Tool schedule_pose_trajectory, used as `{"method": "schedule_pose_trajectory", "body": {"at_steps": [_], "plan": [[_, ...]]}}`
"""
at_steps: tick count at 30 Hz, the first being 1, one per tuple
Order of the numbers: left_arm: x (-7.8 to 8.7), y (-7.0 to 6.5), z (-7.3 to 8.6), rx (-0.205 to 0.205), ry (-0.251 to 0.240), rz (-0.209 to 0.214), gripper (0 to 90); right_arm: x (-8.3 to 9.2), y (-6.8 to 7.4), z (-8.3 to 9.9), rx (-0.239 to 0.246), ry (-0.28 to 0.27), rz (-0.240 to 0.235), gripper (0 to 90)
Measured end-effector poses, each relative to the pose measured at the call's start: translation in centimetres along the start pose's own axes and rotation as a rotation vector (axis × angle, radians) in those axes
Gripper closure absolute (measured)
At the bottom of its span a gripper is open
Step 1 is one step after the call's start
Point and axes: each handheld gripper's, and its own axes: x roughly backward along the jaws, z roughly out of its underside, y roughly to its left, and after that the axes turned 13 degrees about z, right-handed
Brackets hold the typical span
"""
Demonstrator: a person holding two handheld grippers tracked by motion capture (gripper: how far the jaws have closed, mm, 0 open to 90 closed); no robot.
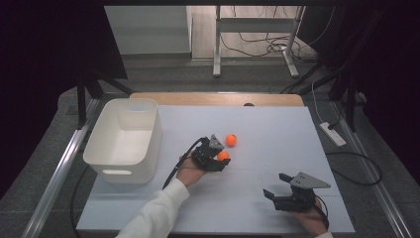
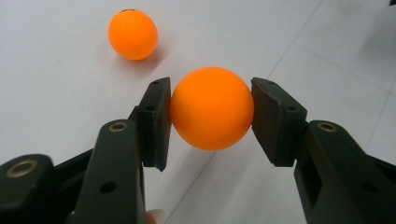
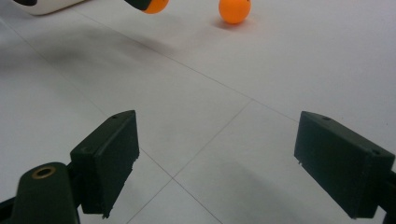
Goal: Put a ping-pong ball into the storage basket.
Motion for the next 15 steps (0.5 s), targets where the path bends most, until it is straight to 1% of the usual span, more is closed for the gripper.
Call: {"method": "schedule_pose_trajectory", "body": {"at_steps": [5, 7, 13, 15], "plan": [[0.7, 0.0, 0.4, 0.000, -0.009, -0.003, 51.0, 0.0, 0.0, 0.0, -0.001, 0.000, 0.007, 13.7], [1.0, 0.0, 0.6, 0.005, -0.021, -0.004, 51.0, 0.0, 0.0, 0.0, -0.004, -0.001, 0.008, 13.7], [1.5, 0.1, 0.8, 0.012, -0.034, -0.007, 51.0, 0.0, -0.1, 0.0, -0.002, -0.001, 0.011, 13.7], [1.6, 0.0, 0.9, 0.005, -0.037, -0.008, 51.0, 0.1, 0.0, 0.0, -0.002, -0.001, 0.011, 13.7]]}}
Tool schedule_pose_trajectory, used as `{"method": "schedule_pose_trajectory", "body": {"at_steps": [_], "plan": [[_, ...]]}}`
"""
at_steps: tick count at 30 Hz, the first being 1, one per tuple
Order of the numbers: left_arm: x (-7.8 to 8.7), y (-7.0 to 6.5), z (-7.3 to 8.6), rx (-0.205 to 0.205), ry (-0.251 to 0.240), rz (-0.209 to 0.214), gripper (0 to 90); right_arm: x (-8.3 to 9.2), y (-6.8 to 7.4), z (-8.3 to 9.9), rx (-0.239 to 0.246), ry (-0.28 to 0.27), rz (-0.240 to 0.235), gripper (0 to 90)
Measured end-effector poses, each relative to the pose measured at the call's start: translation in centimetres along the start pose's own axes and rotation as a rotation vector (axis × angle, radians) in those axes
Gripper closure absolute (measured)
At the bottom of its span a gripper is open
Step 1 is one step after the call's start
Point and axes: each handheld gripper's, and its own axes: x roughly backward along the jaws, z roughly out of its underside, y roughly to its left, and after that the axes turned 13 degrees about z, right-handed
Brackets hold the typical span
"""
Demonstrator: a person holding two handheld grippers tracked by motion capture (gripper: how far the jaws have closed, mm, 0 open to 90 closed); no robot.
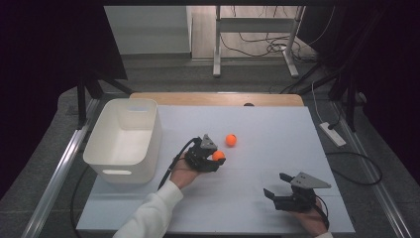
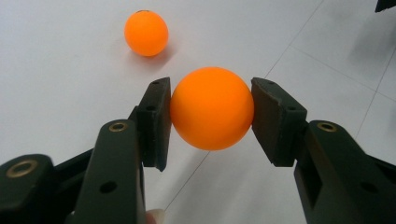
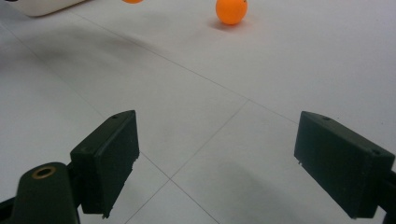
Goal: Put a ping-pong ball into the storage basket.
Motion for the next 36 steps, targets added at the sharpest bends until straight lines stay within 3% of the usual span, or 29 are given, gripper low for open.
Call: {"method": "schedule_pose_trajectory", "body": {"at_steps": [19, 36], "plan": [[2.3, -0.9, 0.7, -0.014, -0.062, 0.013, 51.0, 0.1, 0.0, 0.0, 0.002, -0.006, 0.002, 13.7], [5.3, -0.9, 1.7, 0.014, -0.149, 0.014, 51.0, 0.1, 0.0, -0.1, 0.002, -0.008, 0.005, 13.7]]}}
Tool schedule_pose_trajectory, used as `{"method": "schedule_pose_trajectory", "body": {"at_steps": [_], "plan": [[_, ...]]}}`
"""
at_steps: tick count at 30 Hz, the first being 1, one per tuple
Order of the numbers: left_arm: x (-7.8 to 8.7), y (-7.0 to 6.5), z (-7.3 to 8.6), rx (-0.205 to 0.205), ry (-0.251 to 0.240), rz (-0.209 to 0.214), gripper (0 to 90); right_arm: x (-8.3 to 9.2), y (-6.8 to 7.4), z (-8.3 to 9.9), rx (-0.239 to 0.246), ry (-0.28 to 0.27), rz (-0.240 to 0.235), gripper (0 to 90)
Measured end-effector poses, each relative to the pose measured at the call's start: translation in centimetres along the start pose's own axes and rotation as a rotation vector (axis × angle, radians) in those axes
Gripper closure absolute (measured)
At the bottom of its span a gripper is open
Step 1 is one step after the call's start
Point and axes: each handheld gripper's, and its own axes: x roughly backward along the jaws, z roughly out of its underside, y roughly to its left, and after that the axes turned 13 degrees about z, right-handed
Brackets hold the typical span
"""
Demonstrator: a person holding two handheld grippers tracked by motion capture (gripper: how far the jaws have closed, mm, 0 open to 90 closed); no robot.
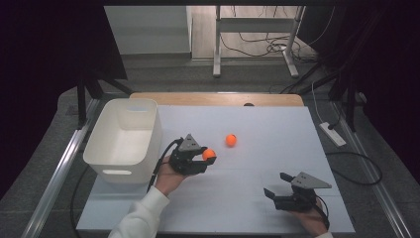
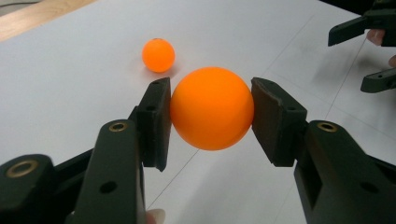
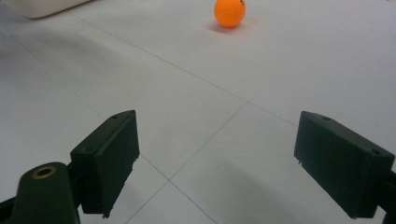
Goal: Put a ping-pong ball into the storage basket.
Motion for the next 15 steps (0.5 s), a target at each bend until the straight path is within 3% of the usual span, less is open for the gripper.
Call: {"method": "schedule_pose_trajectory", "body": {"at_steps": [15], "plan": [[1.6, 0.0, 0.1, 0.013, -0.059, -0.003, 51.0, -0.1, -0.1, -0.1, -0.013, -0.006, 0.002, 13.7]]}}
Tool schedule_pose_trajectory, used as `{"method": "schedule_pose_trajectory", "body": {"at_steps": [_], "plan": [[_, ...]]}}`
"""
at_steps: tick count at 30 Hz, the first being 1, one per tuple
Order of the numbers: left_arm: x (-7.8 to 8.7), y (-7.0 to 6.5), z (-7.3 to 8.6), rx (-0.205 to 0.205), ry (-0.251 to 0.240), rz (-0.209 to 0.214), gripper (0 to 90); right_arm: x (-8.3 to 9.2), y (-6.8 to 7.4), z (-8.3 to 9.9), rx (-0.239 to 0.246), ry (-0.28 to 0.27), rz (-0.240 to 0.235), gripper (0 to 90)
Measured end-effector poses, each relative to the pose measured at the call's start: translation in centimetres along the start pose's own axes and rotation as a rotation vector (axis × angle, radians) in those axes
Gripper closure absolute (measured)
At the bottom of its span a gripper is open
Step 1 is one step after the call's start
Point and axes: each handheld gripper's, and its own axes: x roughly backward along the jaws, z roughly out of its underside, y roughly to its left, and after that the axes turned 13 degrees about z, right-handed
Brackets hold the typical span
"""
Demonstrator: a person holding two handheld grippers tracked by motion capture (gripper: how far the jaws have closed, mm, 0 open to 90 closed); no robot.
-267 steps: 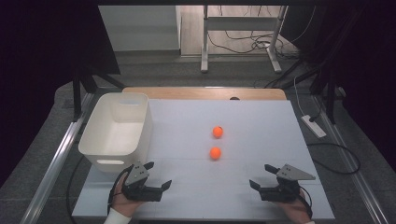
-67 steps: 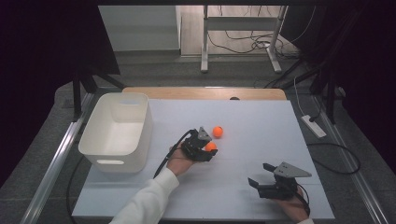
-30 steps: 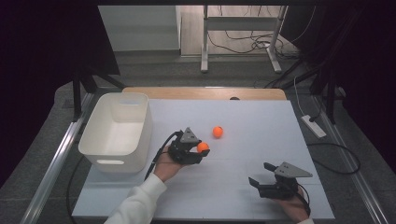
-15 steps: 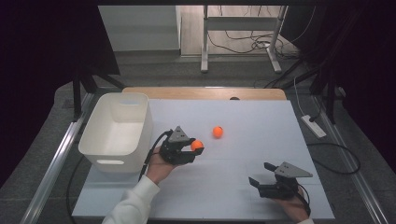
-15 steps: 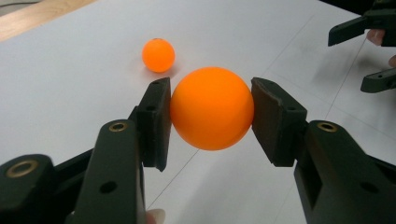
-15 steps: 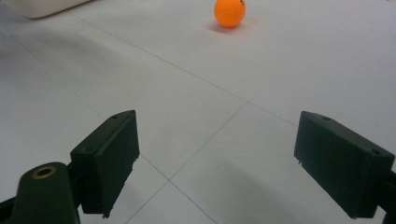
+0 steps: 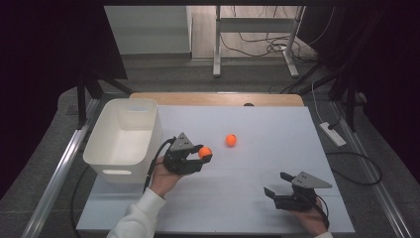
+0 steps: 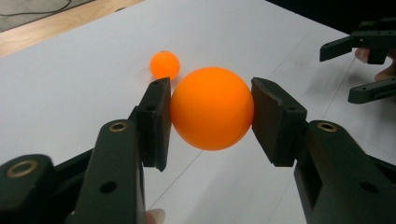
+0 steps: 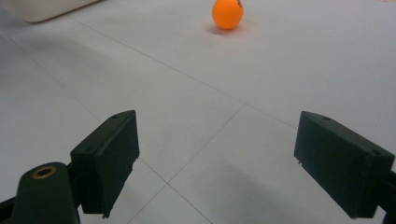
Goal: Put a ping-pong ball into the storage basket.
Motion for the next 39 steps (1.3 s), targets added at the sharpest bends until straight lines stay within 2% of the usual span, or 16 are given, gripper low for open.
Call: {"method": "schedule_pose_trajectory", "body": {"at_steps": [9, 31, 39], "plan": [[1.3, 0.1, 0.0, 0.015, -0.038, -0.002, 51.0, 0.0, 0.2, 0.0, 0.004, -0.003, 0.004, 13.7], [3.2, -0.3, -1.2, -0.002, -0.088, -0.024, 51.0, 0.1, 0.1, 0.0, 0.009, -0.001, 0.013, 13.8], [4.3, -0.4, -1.6, -0.009, -0.116, -0.040, 51.0, 0.0, 0.1, 0.0, 0.014, 0.002, 0.012, 13.8]]}}
